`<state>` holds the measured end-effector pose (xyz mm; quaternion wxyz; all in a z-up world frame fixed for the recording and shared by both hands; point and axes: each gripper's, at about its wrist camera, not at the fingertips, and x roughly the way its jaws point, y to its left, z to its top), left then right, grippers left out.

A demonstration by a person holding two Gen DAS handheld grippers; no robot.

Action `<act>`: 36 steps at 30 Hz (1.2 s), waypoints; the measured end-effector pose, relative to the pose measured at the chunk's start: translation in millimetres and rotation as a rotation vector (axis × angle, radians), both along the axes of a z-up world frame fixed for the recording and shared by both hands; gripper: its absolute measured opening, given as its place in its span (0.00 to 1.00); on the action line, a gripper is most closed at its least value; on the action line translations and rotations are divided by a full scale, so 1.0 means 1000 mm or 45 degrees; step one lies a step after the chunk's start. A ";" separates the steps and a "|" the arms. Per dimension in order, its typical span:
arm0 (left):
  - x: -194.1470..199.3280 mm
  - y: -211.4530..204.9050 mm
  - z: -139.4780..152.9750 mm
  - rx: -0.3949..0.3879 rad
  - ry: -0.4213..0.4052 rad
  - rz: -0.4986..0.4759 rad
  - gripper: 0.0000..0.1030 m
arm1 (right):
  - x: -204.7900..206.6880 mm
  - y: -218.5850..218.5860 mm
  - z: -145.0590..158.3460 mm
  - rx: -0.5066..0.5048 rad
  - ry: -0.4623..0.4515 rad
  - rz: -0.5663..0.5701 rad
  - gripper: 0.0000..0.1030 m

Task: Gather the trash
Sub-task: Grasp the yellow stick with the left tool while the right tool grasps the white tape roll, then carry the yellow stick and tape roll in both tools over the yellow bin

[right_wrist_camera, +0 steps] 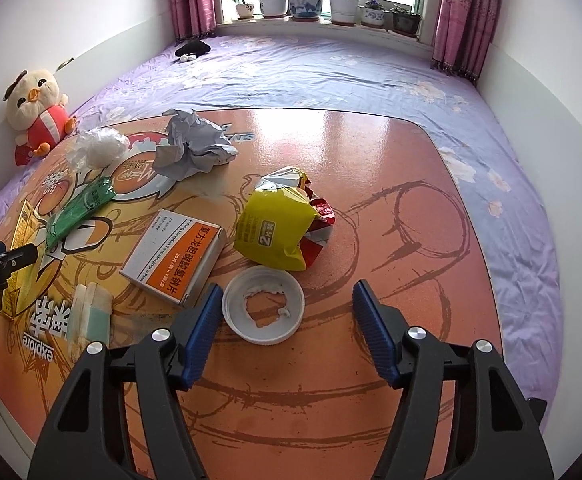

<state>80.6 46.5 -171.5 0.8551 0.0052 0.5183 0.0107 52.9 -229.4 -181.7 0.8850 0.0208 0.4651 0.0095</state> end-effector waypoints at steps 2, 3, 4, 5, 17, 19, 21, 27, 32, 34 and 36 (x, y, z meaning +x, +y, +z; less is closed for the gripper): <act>-0.002 0.001 0.002 0.000 -0.018 -0.012 0.85 | -0.001 -0.001 0.001 0.005 -0.004 0.006 0.50; -0.002 0.002 0.002 -0.001 -0.024 -0.016 0.82 | -0.003 0.000 0.001 0.008 -0.004 0.009 0.45; -0.002 0.002 0.003 0.000 -0.030 -0.019 0.77 | -0.002 0.000 0.001 0.011 -0.002 0.012 0.43; -0.003 0.003 0.004 -0.001 -0.035 -0.021 0.72 | -0.002 0.000 0.002 0.013 -0.001 0.015 0.41; -0.005 0.022 0.008 0.013 -0.033 -0.009 0.14 | -0.007 0.004 0.004 0.017 0.028 0.060 0.39; -0.005 0.024 0.008 0.000 -0.024 -0.010 0.13 | -0.009 0.006 0.004 0.018 0.035 0.073 0.39; -0.008 0.022 0.008 0.004 -0.018 -0.019 0.13 | -0.012 0.007 0.005 0.025 0.041 0.084 0.39; -0.026 0.014 0.010 -0.019 0.002 -0.027 0.13 | -0.024 0.009 0.008 0.035 0.064 0.117 0.38; -0.045 0.006 0.019 -0.024 0.004 -0.023 0.13 | -0.037 0.008 0.016 0.033 0.072 0.174 0.38; -0.055 0.004 0.026 -0.037 0.003 -0.003 0.13 | -0.042 0.007 0.021 0.035 0.069 0.202 0.38; -0.065 0.004 0.033 -0.063 0.002 0.022 0.13 | -0.046 0.005 0.028 0.047 0.059 0.235 0.38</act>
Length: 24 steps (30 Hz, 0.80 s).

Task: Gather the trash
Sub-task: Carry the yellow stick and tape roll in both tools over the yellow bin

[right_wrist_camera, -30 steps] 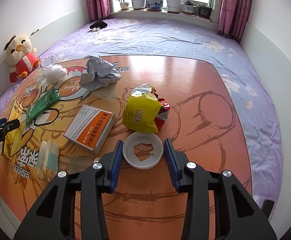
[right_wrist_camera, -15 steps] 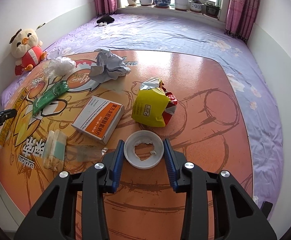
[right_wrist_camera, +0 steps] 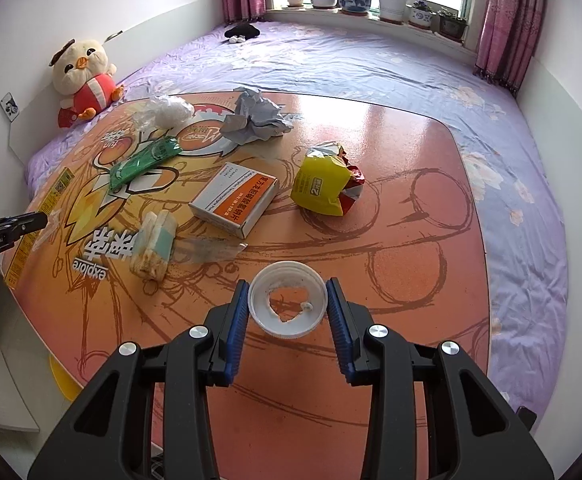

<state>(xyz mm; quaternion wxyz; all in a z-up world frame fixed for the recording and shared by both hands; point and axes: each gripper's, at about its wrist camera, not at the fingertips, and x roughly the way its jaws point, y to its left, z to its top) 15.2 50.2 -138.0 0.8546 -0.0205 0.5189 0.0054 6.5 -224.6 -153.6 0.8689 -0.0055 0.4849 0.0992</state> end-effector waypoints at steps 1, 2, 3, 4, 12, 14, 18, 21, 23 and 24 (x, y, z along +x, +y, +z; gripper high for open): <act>-0.006 -0.002 0.004 -0.005 -0.006 0.008 0.13 | -0.002 -0.001 0.004 0.007 -0.007 0.017 0.38; -0.012 -0.004 0.008 -0.010 -0.011 0.012 0.13 | -0.004 -0.002 0.008 0.013 -0.016 0.034 0.38; -0.018 -0.006 0.013 -0.011 -0.017 0.015 0.13 | -0.006 -0.002 0.012 0.020 -0.026 0.053 0.38; -0.023 -0.009 0.016 -0.009 -0.021 0.018 0.13 | -0.007 -0.002 0.015 0.026 -0.037 0.071 0.38; -0.060 -0.015 0.038 0.007 -0.091 0.065 0.13 | -0.010 0.016 0.041 0.085 -0.126 0.252 0.39; -0.067 -0.009 0.042 0.010 -0.104 0.093 0.13 | -0.008 0.026 0.045 0.096 -0.135 0.307 0.39; -0.080 0.008 0.046 0.009 -0.118 0.154 0.13 | -0.009 0.051 0.054 0.112 -0.152 0.400 0.39; -0.090 0.028 0.047 0.009 -0.123 0.199 0.13 | -0.010 0.074 0.060 0.123 -0.160 0.466 0.39; -0.096 0.042 0.047 0.011 -0.123 0.225 0.13 | -0.010 0.092 0.064 0.136 -0.164 0.514 0.39; -0.099 0.050 0.047 0.010 -0.120 0.238 0.13 | -0.011 0.102 0.065 0.141 -0.164 0.536 0.39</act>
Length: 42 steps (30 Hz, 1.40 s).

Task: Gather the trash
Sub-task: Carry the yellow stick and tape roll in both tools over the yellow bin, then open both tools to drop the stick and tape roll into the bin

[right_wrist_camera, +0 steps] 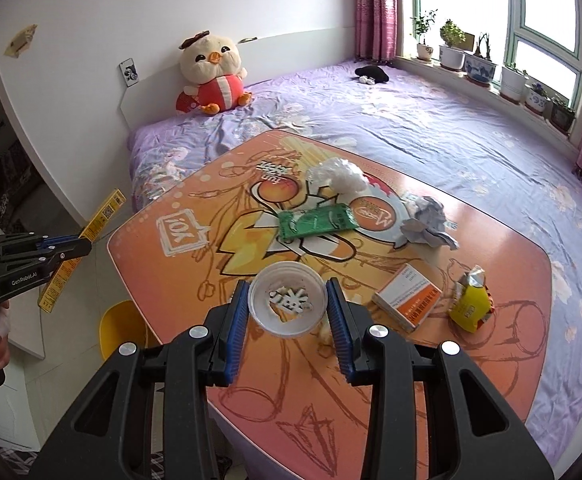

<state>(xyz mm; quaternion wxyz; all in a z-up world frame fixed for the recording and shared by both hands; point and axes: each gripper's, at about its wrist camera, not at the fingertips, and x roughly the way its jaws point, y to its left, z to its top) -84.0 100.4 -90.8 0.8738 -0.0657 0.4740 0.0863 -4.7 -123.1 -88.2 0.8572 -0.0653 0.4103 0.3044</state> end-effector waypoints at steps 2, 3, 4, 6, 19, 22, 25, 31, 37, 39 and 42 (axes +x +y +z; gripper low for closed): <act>-0.007 0.016 -0.001 -0.001 0.005 0.026 0.13 | -0.002 0.021 0.002 0.010 0.004 0.048 0.39; -0.013 0.025 -0.002 -0.002 0.008 0.039 0.13 | -0.004 0.032 0.002 0.016 0.010 0.075 0.39; -0.018 0.033 -0.003 -0.001 0.014 0.055 0.13 | -0.006 0.044 0.002 0.021 0.017 0.103 0.39; -0.029 0.053 -0.007 -0.005 0.026 0.094 0.13 | -0.012 0.068 0.001 0.027 0.031 0.164 0.39; -0.108 0.166 -0.065 -0.069 0.147 0.298 0.13 | -0.069 0.246 -0.038 -0.044 0.137 0.580 0.39; -0.122 0.188 -0.087 -0.086 0.175 0.336 0.13 | -0.081 0.283 -0.058 -0.059 0.175 0.670 0.39; -0.137 0.207 -0.115 -0.124 0.203 0.386 0.13 | -0.094 0.322 -0.087 -0.093 0.218 0.758 0.39; -0.160 0.240 -0.182 -0.184 0.298 0.485 0.13 | -0.118 0.384 -0.153 -0.199 0.298 0.921 0.39; -0.177 0.263 -0.239 -0.214 0.408 0.547 0.13 | -0.136 0.428 -0.225 -0.343 0.368 1.030 0.39; -0.181 0.269 -0.255 -0.231 0.441 0.562 0.13 | -0.142 0.439 -0.247 -0.394 0.398 1.062 0.39; -0.187 0.278 -0.278 -0.264 0.484 0.571 0.13 | -0.148 0.452 -0.275 -0.450 0.440 1.091 0.39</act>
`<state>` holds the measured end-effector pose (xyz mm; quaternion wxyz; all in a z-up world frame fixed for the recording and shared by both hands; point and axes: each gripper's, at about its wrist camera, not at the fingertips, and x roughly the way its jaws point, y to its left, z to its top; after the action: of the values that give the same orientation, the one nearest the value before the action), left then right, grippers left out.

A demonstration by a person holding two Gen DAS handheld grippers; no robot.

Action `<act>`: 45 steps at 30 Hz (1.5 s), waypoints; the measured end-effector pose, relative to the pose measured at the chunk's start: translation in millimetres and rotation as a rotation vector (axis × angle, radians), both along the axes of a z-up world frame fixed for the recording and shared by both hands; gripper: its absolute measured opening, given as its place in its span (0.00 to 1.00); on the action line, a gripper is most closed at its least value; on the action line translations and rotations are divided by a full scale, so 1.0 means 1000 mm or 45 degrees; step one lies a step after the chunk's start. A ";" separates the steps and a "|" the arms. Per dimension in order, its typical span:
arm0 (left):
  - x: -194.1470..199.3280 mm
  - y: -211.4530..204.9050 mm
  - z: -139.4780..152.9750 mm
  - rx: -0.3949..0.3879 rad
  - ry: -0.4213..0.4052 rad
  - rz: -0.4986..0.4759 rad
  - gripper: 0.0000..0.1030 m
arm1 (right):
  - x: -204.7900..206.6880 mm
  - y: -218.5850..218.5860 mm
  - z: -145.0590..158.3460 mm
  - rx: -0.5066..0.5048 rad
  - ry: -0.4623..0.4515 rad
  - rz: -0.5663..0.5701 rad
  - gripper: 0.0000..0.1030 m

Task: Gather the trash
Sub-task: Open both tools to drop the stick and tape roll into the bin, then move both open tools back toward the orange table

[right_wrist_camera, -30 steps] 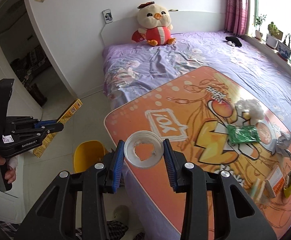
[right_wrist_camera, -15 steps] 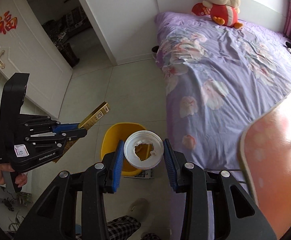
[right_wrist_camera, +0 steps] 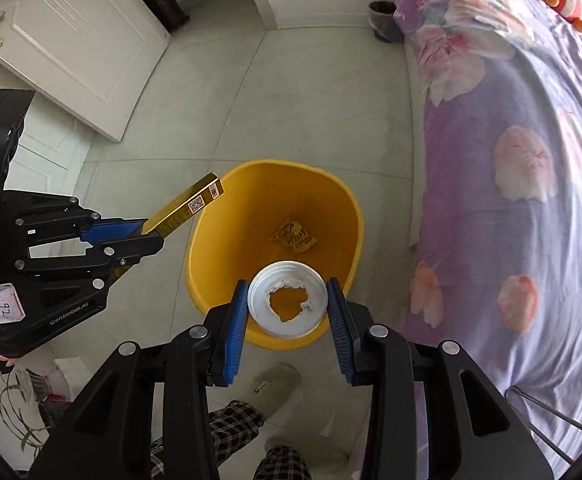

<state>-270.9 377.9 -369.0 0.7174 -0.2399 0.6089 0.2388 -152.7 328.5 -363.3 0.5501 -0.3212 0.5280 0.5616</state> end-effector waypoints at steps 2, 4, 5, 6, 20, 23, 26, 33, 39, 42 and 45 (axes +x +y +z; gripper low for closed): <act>-0.002 0.003 -0.013 -0.020 0.027 -0.005 0.13 | -0.001 0.007 -0.014 -0.031 0.024 0.003 0.39; -0.001 0.003 -0.023 -0.034 0.046 -0.012 0.13 | -0.002 0.011 -0.024 -0.053 0.038 0.000 0.39; -0.001 0.003 -0.028 -0.042 0.055 -0.014 0.13 | -0.001 0.014 -0.029 -0.062 0.043 0.001 0.39; -0.001 0.003 -0.030 -0.048 0.064 -0.016 0.13 | 0.000 0.016 -0.032 -0.069 0.045 0.002 0.39; -0.005 0.008 -0.038 -0.017 0.071 0.053 0.48 | 0.005 0.020 -0.039 -0.062 0.040 -0.020 0.54; -0.004 0.007 -0.032 -0.007 0.069 0.057 0.48 | 0.005 0.018 -0.029 -0.040 0.037 -0.029 0.54; -0.005 0.005 -0.021 0.010 0.071 0.062 0.48 | 0.003 0.015 -0.016 -0.016 0.034 -0.038 0.54; -0.011 -0.002 0.028 0.054 0.041 0.124 0.54 | -0.006 -0.008 0.039 0.048 -0.037 -0.057 0.54; -0.018 -0.011 0.094 0.127 -0.017 0.180 0.65 | -0.012 -0.035 0.110 0.129 -0.100 -0.113 0.54; -0.017 -0.018 0.131 0.189 -0.054 0.188 0.78 | -0.015 -0.053 0.149 0.187 -0.134 -0.166 0.54; -0.012 -0.025 0.165 0.230 -0.102 0.175 0.85 | -0.015 -0.071 0.184 0.241 -0.172 -0.231 0.58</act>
<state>-283.0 353.4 -204.4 0.7419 -0.2247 0.5377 0.3316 -168.1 257.2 -178.8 0.6609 -0.2559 0.4613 0.5338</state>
